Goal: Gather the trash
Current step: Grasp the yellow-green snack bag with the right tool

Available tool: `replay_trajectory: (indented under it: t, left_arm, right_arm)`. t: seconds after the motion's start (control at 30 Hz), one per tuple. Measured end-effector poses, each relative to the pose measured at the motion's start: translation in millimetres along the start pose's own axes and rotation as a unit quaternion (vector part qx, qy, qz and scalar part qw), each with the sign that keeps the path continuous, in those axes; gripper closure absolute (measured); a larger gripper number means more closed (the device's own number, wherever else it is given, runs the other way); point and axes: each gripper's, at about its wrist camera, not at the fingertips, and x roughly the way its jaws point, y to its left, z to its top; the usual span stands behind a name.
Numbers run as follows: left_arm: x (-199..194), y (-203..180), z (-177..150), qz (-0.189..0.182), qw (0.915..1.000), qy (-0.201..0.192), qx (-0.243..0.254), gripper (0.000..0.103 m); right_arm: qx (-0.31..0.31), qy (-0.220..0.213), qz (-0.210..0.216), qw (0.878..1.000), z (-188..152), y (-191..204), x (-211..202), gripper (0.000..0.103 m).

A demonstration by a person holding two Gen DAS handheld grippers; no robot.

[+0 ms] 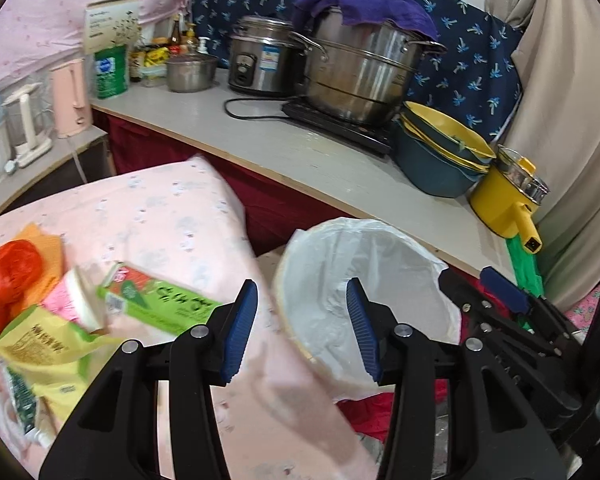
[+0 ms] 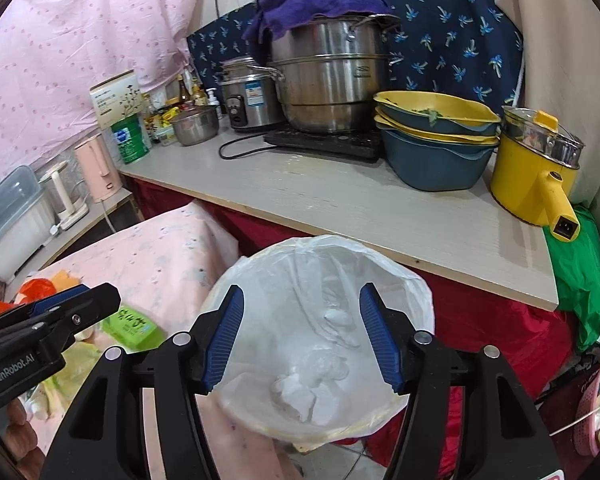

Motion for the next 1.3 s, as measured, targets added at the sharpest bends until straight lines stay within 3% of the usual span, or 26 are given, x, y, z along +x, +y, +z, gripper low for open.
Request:
replay_trajectory:
  t: [0.27, 0.4, 0.87, 0.97, 1.3]
  left_arm:
    - [-42, 49, -27, 0.073, 0.9966, -0.008, -0.037, 0.058]
    - [-64, 79, -43, 0.104, 0.9927, -0.010, -0.060, 0.050]
    - [-124, 186, -96, 0.213, 0.9690, 0.001, -0.125, 0.045]
    - [-130, 209, -111, 0.226, 0.9636, 0.011, -0.142, 0.037]
    - [-128, 269, -151, 0.245, 0.9488, 0.043, -0.194, 0.031]
  right_arm:
    - [-0.034, -0.001, 0.045, 0.998, -12, 51, -23, 0.044]
    - [-0.058, 0.007, 0.071, 0.996, -21, 84, -30, 0.044]
    - [-0.124, 0.051, 0.153, 0.979, -62, 192, -36, 0.044]
    - [-0.135, 0.057, 0.161, 0.976, -69, 207, -31, 0.035]
    - [-0.162, 0.080, 0.165, 0.970, -84, 247, -3, 0.021]
